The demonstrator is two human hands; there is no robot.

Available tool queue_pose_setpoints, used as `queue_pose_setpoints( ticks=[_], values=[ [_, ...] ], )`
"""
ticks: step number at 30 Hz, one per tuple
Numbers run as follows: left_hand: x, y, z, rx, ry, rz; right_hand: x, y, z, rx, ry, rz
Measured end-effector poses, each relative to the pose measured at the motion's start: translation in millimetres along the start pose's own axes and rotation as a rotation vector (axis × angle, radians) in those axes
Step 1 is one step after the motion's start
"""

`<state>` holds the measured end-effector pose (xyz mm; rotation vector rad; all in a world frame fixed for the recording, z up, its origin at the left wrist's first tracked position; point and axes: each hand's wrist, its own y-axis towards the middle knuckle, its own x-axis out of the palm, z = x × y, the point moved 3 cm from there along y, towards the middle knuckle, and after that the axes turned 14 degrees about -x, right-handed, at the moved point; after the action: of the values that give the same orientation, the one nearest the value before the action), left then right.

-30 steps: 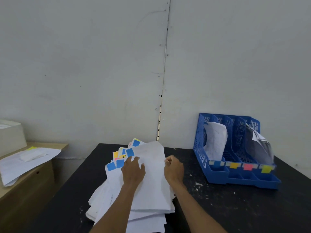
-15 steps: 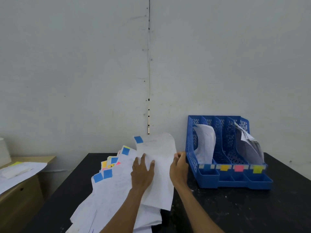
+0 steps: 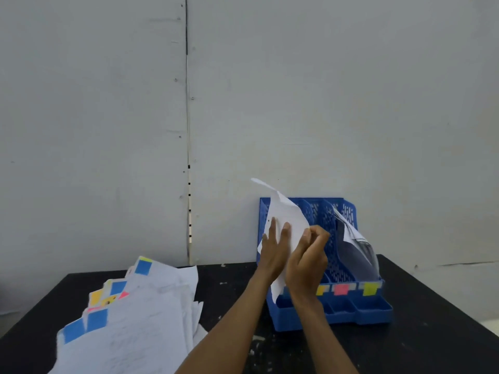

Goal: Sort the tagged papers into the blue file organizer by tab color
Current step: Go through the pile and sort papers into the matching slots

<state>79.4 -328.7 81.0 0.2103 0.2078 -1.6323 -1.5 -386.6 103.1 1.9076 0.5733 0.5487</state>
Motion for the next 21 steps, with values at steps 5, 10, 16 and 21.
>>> queue_pose_setpoints(
  ticks=[5,10,16,21],
  values=[
    [22,35,-10,0.035,-0.138,-0.059,6,-20,29,0.013,0.036,-0.099],
    [70,97,-74,-0.087,-0.188,-0.141,13,-41,55,0.120,0.068,-0.185],
    [54,74,-52,-0.119,-0.264,-0.085,24,-61,87,0.207,-0.053,-0.321],
    [55,82,-49,-0.077,-0.281,-0.043,26,-64,95,0.257,-0.057,-0.350]
  ],
)
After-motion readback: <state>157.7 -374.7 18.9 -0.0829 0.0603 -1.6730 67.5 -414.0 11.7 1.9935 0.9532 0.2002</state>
